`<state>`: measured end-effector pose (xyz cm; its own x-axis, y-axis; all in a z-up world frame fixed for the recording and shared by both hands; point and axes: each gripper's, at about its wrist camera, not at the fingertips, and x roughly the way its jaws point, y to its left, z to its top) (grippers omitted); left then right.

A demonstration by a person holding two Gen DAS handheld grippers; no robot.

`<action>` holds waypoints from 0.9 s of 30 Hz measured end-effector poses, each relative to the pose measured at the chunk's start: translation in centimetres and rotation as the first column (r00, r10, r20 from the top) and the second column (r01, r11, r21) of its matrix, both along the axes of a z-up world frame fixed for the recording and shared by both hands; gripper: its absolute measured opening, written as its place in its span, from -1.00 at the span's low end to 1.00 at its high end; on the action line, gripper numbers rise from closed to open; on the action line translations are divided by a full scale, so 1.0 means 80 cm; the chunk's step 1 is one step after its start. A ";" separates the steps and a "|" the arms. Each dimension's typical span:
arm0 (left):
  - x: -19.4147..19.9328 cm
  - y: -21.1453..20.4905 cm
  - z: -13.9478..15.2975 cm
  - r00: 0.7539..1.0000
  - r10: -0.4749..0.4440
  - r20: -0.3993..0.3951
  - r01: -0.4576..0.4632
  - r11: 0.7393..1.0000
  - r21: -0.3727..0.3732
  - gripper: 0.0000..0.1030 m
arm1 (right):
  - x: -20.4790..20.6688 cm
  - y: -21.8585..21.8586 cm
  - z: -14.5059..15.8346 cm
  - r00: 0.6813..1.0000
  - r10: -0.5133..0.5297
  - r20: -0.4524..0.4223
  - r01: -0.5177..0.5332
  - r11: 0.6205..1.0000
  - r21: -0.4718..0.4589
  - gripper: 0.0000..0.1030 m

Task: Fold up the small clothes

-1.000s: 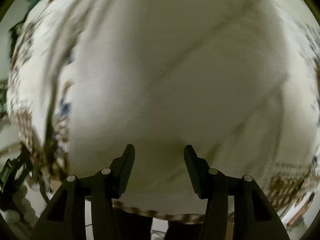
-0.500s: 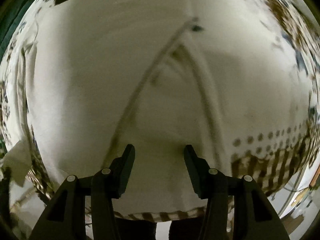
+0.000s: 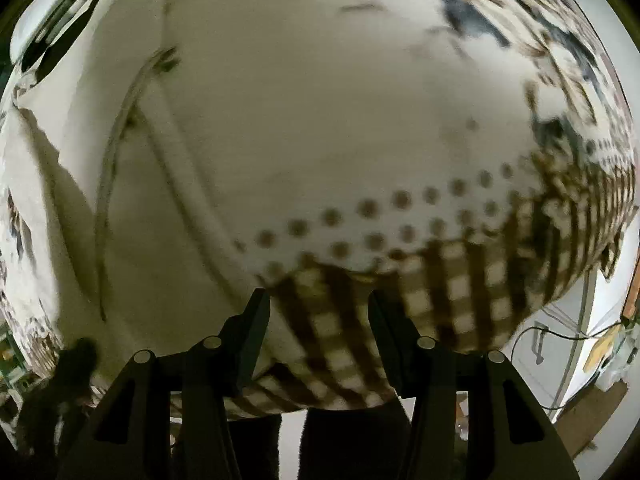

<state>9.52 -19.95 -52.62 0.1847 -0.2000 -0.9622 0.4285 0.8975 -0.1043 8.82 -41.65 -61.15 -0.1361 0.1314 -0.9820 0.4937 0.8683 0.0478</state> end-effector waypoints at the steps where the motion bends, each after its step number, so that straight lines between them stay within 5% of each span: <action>1: 0.005 0.009 0.000 0.999 0.034 0.002 -0.033 0.999 -0.016 -0.80 | -0.002 -0.017 0.007 1.000 -0.004 0.004 0.004 1.000 0.009 0.03; 3: 0.019 0.029 0.006 0.994 0.103 0.023 -0.102 0.994 -0.047 -0.65 | -0.002 -0.033 0.012 1.000 -0.013 0.023 0.012 0.999 0.045 0.03; 5: 0.038 0.052 0.012 0.986 0.157 0.051 -0.154 0.986 -0.069 -0.01 | -0.041 -0.044 0.024 0.998 -0.011 0.056 0.006 0.996 0.093 0.09; 6: 0.044 0.064 0.014 0.982 0.180 0.064 -0.176 0.982 -0.072 0.66 | -0.042 -0.048 0.027 0.998 -0.006 0.068 -0.002 0.994 0.113 0.19; 7: 0.053 0.080 0.015 0.974 0.215 0.078 -0.210 0.976 -0.063 1.00 | -0.041 -0.047 0.027 0.997 -0.001 0.078 -0.009 0.991 0.131 0.22; 12: 0.069 0.163 0.011 0.948 0.316 0.037 -0.316 0.949 -0.003 1.00 | -0.048 -0.019 -0.001 0.998 0.019 0.065 -0.032 0.977 0.211 0.23; 16: 0.045 0.246 -0.012 0.899 0.432 -0.073 -0.429 0.902 0.047 0.99 | -0.060 -0.017 -0.033 0.999 0.024 0.029 -0.031 0.968 0.250 0.26; 20: 0.009 0.296 -0.059 0.835 0.483 -0.264 -0.486 0.872 0.057 0.79 | -0.063 -0.005 -0.048 1.000 0.003 -0.003 -0.002 0.950 0.312 0.26; 23: -0.004 0.308 -0.082 0.798 0.489 -0.351 -0.519 0.855 0.011 0.17 | -0.069 -0.006 -0.052 1.000 -0.014 0.010 0.010 0.940 0.340 0.21; 25: -0.006 0.305 -0.081 0.805 0.489 -0.337 -0.514 0.857 0.016 -0.87 | -0.073 0.029 -0.061 1.000 -0.013 0.015 0.007 0.937 0.349 -0.33; 27: -0.007 0.303 -0.072 0.798 0.508 -0.324 -0.538 0.843 -0.002 -0.93 | -0.067 0.052 -0.062 1.000 -0.014 0.010 0.010 0.931 0.364 -0.78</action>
